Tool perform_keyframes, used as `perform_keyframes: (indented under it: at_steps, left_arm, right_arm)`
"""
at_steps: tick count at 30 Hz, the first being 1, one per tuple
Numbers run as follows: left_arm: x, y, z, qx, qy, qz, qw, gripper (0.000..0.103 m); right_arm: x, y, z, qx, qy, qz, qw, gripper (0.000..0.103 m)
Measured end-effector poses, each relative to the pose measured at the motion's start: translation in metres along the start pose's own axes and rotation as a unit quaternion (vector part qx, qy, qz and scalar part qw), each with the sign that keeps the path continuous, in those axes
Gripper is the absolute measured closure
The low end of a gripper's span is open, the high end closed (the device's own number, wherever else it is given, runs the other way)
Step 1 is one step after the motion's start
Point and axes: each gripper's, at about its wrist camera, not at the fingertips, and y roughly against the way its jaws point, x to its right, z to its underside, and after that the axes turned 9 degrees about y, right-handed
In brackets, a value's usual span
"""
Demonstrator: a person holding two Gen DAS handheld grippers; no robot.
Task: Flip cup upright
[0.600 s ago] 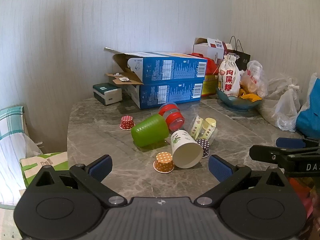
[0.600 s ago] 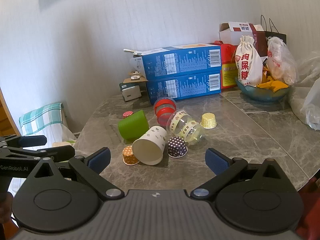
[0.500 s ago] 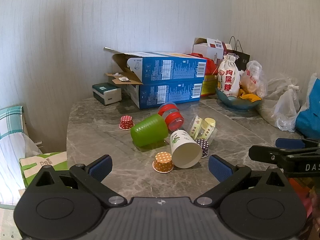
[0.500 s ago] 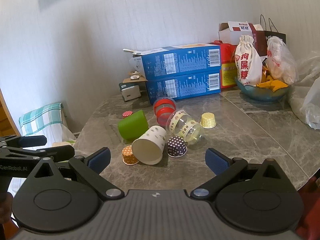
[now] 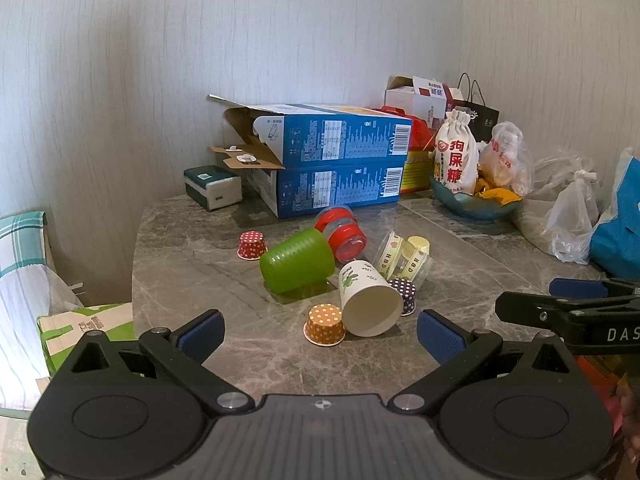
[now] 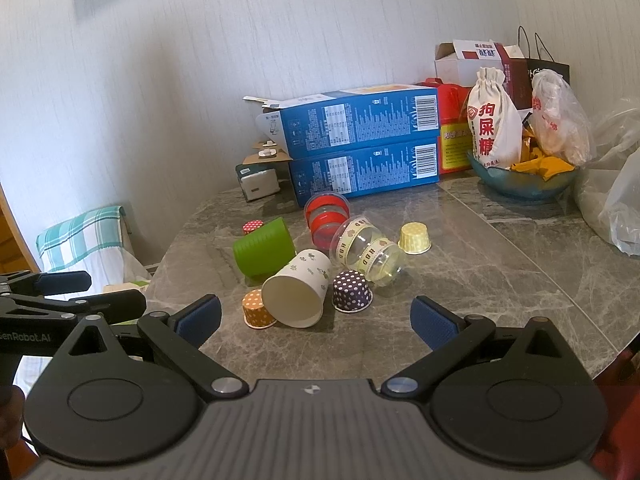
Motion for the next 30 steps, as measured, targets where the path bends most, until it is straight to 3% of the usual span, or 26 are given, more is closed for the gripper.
perform_keyframes:
  at_steps: [30]
  left_arm:
    - [-0.0008, -0.0032, 0.0007, -0.005, 0.003, 0.004, 1.0, 0.0]
  right_arm:
    - [0.0019, -0.0046, 0.0046, -0.016, -0.008, -0.001, 1.0, 0.001]
